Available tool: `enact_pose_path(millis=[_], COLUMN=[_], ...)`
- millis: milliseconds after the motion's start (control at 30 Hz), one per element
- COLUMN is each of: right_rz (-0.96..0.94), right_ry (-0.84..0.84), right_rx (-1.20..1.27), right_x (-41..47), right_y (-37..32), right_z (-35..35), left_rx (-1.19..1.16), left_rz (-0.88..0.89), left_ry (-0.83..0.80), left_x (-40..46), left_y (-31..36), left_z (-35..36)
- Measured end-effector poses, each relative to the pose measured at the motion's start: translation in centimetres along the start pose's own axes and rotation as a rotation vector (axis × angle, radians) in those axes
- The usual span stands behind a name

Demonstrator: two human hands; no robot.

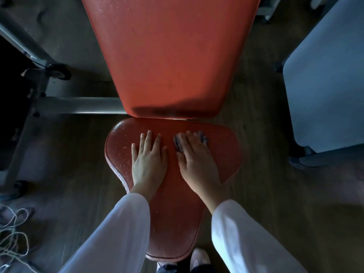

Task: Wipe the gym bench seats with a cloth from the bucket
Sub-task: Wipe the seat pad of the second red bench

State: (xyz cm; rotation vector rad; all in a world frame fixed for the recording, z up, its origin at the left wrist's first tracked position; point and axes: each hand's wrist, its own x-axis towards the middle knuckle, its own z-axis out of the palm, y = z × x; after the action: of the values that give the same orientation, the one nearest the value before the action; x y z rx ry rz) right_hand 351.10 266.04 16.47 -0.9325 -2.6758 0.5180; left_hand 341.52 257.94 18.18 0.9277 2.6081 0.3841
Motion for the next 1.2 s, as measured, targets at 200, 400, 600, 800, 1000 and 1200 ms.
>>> enact_pose_path(millis=[200,400,600,800,1000,1200], right_rz=[0.232,0.053,0.047,0.125,0.180,0.363], right_ry=[0.091,-0.089,-0.026,-0.156,-0.157,-0.038], right_rx=[-0.111,0.036,-0.015,0.052,0.460,0.127], right_x=[2.4,5.3,1.8,5.3,5.0,3.0], right_y=[3.7,0.6,2.6,1.7,2.5,6.3], right_z=[-0.3,1.1,-0.7,-0.1,-1.9,-2.6], left_rx=[0.016,0.027,0.016,0.025,-0.078,-0.129], left_rz=[0.024,0.002,0.005,0.009,-0.051,0.322], left_ry=[0.012,0.046,0.039,0.036,0.063,-0.026], left_x=[0.4,0.8,1.2,1.3,1.7,2.0], left_y=[-0.7,-0.7,-1.0,-1.0,0.6,4.9], left_z=[0.1,0.1,0.0,0.2,-0.2,0.6])
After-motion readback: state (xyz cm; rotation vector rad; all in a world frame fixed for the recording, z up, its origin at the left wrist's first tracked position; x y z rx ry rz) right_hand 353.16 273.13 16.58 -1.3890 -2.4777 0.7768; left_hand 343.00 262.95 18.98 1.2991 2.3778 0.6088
